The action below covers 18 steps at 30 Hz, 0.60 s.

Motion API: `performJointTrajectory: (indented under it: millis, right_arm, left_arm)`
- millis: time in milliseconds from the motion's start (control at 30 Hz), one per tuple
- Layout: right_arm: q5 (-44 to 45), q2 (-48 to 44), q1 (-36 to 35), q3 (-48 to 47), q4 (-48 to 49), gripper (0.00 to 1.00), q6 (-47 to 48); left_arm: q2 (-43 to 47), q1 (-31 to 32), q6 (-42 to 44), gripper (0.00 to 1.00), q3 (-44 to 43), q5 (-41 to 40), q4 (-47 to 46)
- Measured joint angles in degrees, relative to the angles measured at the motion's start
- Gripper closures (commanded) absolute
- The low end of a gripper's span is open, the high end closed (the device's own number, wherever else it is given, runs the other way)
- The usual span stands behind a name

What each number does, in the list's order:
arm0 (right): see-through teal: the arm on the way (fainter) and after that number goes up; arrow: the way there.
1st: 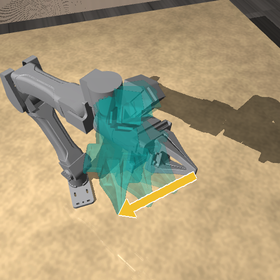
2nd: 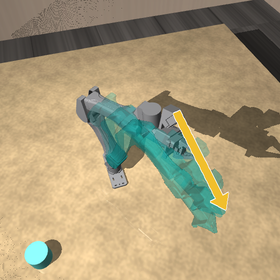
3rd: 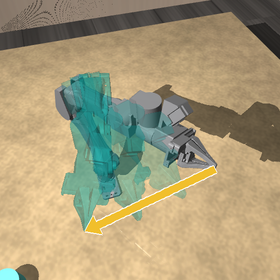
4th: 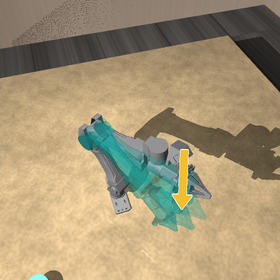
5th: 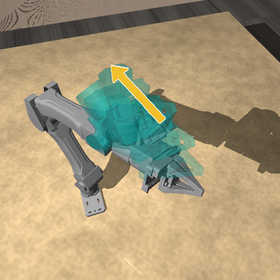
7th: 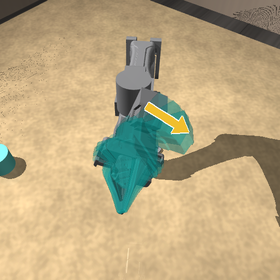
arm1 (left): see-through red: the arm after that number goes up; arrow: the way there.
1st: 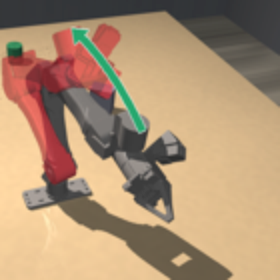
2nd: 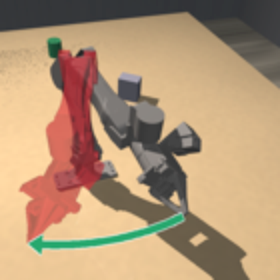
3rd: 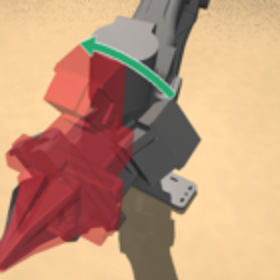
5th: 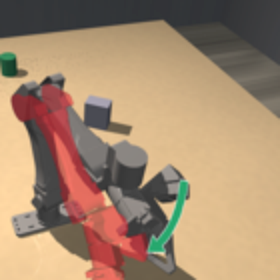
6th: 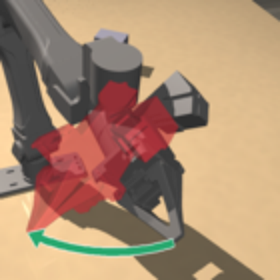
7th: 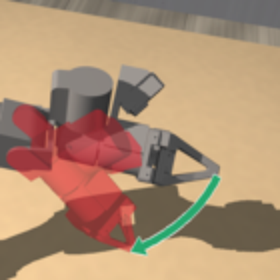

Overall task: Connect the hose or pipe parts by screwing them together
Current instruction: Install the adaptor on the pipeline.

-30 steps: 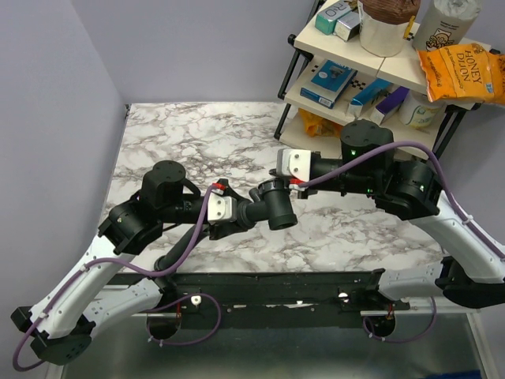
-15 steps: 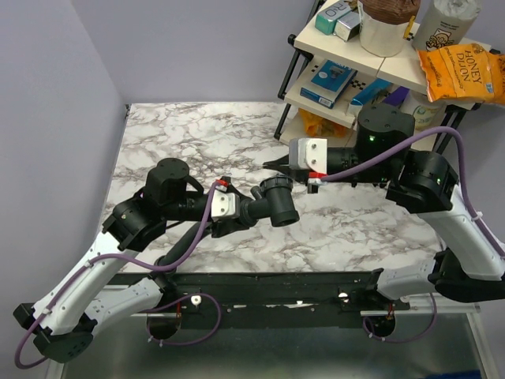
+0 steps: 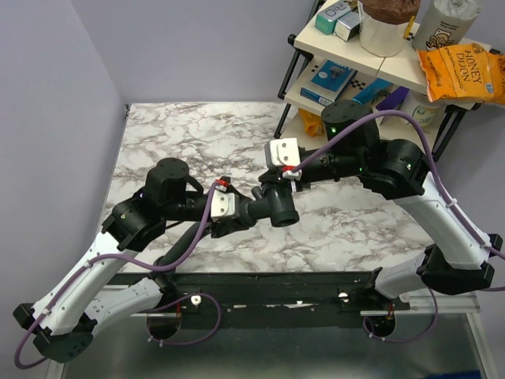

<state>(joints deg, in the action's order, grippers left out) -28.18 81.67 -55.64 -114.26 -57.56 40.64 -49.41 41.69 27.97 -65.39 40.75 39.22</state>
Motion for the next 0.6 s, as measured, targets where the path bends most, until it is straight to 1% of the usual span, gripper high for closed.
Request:
performJointTrajectory:
  millis: [100, 300, 500, 600]
  right_arm:
    - [-0.72, -0.44, 0.81, 0.44, 0.28, 0.99, -0.13]
    - [-2.12, -2.71, 1.79, 4.39, 1.36, 0.99, -0.90]
    - [-2.49, -6.56, 2.36, 12.87, 4.15, 0.99, -2.67]
    - [-2.51, -7.52, 3.02, 15.32, 4.92, 0.99, -3.34]
  left_arm:
    - [0.02, 0.00, -0.02, 1.00, -0.72, 0.00, 0.33]
    - [0.22, 0.02, -0.20, 1.00, -0.85, 0.00, 0.68]
    - [0.35, -0.07, -1.79, 1.00, -1.16, 0.00, 0.79]
    - [0.35, -0.24, -2.60, 1.00, -1.79, 0.04, 0.74]
